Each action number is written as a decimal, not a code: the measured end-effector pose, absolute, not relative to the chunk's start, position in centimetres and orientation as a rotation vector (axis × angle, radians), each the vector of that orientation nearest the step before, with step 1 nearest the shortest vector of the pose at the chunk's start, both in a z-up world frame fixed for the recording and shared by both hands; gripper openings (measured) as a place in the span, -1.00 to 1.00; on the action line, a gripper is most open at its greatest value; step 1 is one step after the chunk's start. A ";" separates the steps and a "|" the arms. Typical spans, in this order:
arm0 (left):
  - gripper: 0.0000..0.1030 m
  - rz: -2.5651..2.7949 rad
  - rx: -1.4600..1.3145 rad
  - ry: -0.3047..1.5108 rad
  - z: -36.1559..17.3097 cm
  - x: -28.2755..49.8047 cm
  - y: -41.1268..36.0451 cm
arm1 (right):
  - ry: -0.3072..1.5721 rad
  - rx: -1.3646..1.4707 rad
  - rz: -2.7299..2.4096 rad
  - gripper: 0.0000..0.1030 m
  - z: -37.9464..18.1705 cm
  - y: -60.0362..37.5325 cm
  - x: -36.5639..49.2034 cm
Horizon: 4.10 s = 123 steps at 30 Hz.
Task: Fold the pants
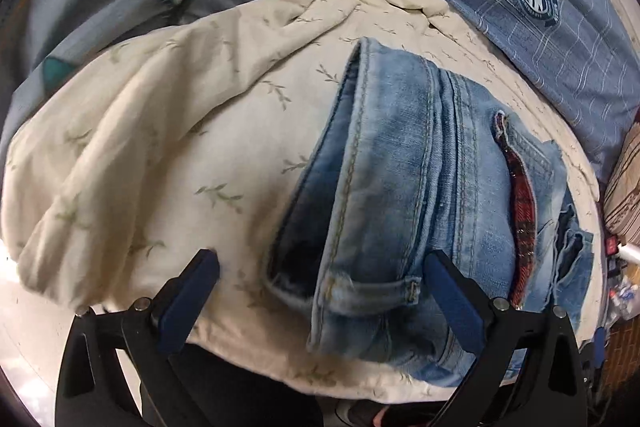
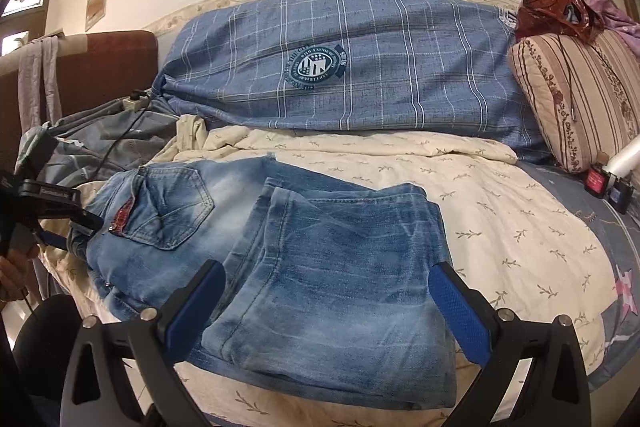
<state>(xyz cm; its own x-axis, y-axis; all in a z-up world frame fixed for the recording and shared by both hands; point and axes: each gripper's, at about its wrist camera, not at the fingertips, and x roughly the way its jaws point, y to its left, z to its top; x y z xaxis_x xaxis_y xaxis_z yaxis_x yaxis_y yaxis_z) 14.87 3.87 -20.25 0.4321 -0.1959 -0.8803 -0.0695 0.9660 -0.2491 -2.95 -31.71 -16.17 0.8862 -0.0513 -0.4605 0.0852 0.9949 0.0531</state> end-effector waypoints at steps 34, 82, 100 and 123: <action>0.57 -0.215 -0.251 1.070 -19.7 16.4 3.8 | 0.559 0.238 -0.121 1.00 -17.5 -35.2 -1.5; -0.79 -0.397 0.019 0.765 -6.8 9.2 -6.1 | 0.690 0.148 0.035 0.23 -19.3 -32.2 1.5; -0.71 -0.740 0.299 0.871 -8.9 4.3 -29.9 | 0.285 0.566 -0.387 0.24 -14.3 -46.9 -10.0; 0.55 -0.432 0.295 0.925 -13.4 8.8 -14.6 | 0.435 0.400 0.007 0.25 -10.6 -37.3 0.1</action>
<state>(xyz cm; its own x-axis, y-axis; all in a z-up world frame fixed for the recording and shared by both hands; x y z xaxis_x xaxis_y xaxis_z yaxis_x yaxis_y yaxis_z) 8.82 -14.65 -13.42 0.5257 -0.2316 -0.8185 0.4794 0.8755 0.0602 0.14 -37.34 -10.62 0.9082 0.0911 -0.4085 0.0777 0.9223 0.3785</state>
